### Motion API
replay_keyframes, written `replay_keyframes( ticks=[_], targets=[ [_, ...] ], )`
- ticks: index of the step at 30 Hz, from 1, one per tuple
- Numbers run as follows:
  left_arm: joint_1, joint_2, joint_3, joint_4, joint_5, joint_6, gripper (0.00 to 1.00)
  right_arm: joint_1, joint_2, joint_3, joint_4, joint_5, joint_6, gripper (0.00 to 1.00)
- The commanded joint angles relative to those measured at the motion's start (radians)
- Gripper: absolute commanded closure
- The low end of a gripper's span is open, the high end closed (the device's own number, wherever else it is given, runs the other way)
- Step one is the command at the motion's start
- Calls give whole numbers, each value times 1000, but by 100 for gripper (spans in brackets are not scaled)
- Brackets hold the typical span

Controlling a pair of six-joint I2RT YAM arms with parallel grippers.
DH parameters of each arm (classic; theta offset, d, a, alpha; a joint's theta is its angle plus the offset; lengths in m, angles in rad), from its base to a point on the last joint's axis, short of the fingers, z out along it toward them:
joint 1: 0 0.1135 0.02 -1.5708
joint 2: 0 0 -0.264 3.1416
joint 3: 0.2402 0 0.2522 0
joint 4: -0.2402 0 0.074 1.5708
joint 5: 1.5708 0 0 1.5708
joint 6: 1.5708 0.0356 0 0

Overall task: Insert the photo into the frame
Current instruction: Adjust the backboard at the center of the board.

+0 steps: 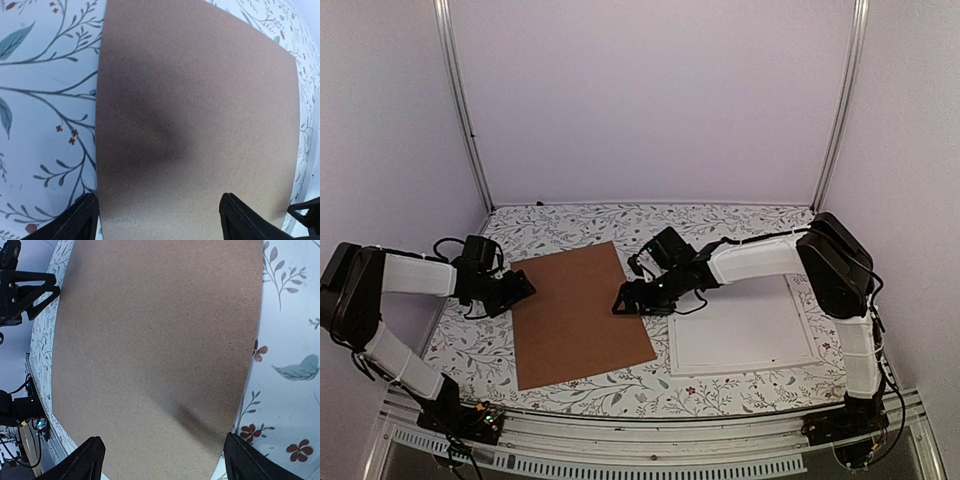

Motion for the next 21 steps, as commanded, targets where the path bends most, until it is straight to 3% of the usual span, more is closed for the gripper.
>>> replay_keyframes(
  ticks=[1,8,21],
  targets=[
    [20,66,67,-85,12,81,13,34,-46,-78,-25,31,69,12],
    [54,42,48,-136,-36,84,10,12,-34,-9,-60,104,54,8],
    [54,71,-74,-29,220,54,13,-13,79,100,-64,28,55,9]
  ],
)
